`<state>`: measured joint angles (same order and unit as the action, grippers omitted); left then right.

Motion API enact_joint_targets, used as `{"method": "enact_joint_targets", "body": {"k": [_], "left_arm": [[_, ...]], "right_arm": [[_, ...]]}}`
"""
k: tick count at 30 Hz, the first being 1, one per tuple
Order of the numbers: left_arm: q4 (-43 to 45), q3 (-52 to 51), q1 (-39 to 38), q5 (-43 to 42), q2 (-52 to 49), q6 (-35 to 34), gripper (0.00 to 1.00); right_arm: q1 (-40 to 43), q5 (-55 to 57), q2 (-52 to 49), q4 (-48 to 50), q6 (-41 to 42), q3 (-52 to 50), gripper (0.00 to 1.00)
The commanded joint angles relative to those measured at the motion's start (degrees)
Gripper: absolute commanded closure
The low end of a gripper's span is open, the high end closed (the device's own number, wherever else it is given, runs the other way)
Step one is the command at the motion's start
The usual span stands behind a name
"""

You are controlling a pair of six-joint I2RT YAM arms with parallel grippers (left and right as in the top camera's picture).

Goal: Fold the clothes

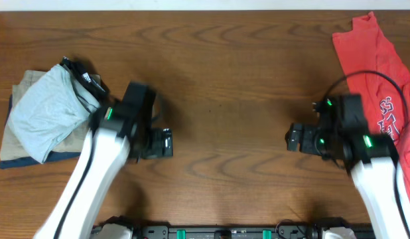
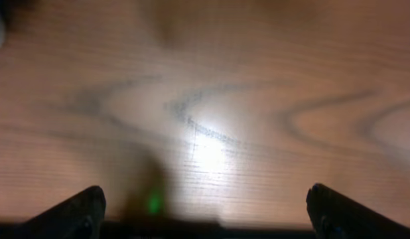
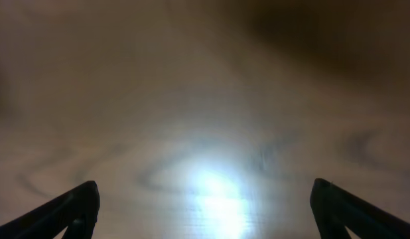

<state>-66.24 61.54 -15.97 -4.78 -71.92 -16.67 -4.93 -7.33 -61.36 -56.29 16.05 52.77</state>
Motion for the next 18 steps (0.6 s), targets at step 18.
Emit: {"method": "enact_joint_targets", "body": {"k": [18], "left_arm": [[18.8,-17.6,-5.3,9.6,55.9,-2.3,0.02]], "right_arm": [[-1.0,4.3,32.9,5.5,-0.2,-11.6,0.01]]}}
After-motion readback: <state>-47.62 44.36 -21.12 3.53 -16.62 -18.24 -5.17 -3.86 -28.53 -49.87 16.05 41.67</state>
